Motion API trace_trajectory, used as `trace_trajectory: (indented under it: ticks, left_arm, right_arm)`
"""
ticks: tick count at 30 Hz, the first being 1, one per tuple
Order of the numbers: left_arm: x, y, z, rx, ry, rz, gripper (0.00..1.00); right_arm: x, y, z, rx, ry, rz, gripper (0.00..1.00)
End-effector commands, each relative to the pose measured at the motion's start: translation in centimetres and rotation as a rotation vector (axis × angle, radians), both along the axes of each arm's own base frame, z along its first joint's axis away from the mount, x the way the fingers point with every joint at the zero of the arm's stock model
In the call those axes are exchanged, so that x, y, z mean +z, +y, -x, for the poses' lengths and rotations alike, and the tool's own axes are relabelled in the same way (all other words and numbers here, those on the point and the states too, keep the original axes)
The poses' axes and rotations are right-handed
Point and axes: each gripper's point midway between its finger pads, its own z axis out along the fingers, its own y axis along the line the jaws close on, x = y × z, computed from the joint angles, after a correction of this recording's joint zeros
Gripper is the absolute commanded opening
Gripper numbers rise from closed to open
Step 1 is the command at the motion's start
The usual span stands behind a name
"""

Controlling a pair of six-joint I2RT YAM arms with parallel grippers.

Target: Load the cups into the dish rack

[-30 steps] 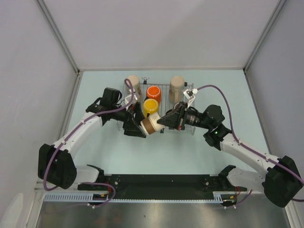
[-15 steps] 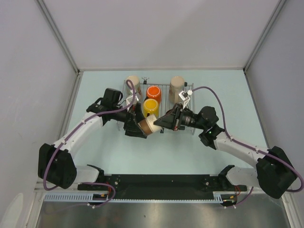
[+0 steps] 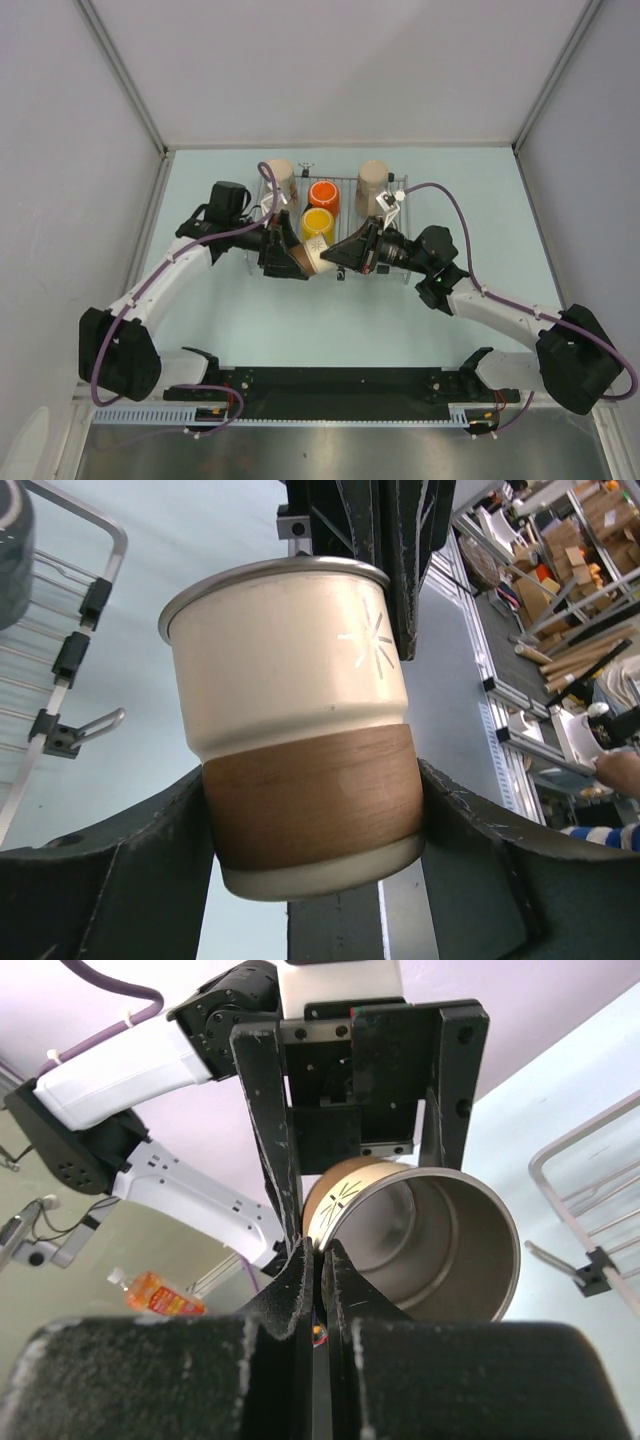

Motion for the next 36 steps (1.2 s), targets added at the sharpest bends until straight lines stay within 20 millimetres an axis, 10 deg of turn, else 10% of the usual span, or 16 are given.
trace_trajectory:
  ticks: [1,18,23,30,36]
  left_arm:
    - [3.4,1.3,-2.5,0.094,-0.170,0.060,0.22]
    - [5.1,3.3,-6.8,0.252,-0.226,0.066,0.09]
    - [5.3,4.6,-8.5,0.309,-0.242,0.059,0.01]
    - [2.9,5.7,-10.3,0.360,-0.305,-0.054,0.00]
    - [-0.4,8.8,-13.9,0.506,-0.431,-0.328,0.01]
  right_arm:
    - [-1.4,0.4,0.4,-0.001,0.001,0.038,0.00]
    - [-6.5,3.5,-0.1,0.061,0.117,0.119,0.00]
    - [-7.3,3.7,-0.4,0.066,0.138,0.132,0.19]
    - [-7.4,2.9,-1.4,0.037,0.162,0.137,0.79]
    - [-4.8,0.6,-1.5,-0.016,0.116,0.101,0.85]
